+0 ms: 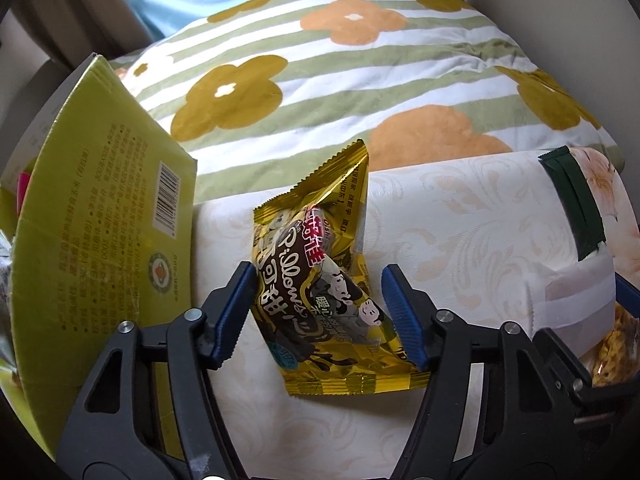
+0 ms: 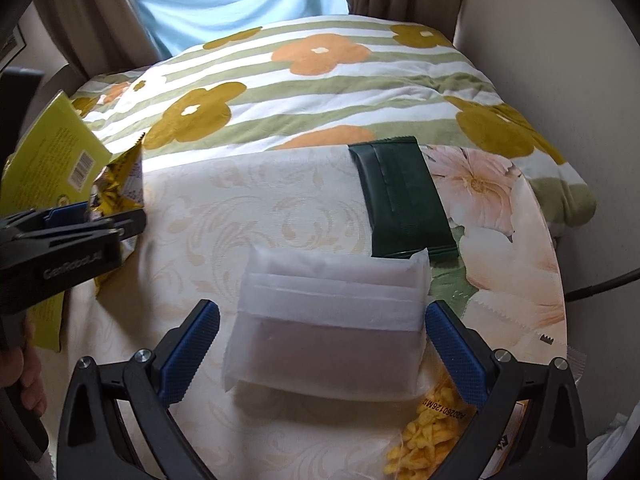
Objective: Organize snacks
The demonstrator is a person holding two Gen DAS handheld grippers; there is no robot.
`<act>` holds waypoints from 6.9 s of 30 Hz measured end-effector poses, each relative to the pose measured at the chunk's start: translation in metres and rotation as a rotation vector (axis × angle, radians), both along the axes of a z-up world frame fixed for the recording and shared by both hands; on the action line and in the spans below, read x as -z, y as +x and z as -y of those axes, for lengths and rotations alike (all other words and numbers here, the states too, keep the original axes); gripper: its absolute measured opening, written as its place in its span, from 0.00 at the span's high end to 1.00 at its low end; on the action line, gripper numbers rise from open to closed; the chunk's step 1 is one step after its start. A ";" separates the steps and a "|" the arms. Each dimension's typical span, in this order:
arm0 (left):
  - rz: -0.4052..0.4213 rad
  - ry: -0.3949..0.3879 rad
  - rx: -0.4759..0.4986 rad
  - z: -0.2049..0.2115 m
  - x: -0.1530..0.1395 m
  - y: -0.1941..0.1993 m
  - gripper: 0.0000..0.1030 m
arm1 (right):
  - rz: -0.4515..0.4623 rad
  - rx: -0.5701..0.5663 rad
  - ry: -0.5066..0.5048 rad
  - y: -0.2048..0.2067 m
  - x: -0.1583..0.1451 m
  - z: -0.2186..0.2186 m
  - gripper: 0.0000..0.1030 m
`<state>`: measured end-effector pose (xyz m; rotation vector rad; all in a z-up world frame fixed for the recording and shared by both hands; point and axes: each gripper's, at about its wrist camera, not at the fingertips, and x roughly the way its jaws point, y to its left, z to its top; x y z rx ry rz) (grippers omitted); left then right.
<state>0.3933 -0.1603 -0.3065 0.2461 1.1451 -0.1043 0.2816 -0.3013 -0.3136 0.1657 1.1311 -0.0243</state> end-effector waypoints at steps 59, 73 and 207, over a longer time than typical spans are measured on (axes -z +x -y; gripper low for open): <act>0.398 -0.272 -0.108 -0.089 -0.231 -0.097 0.70 | 0.329 -0.321 -0.026 -0.035 -0.188 -0.060 0.30; 0.190 -0.286 0.015 -0.135 -0.178 -0.088 0.79 | 0.247 -0.201 0.083 -0.015 -0.176 -0.086 0.30; 0.249 -0.242 -0.102 -0.314 -0.199 -0.080 0.00 | 0.255 -0.284 0.050 -0.027 -0.183 -0.242 0.01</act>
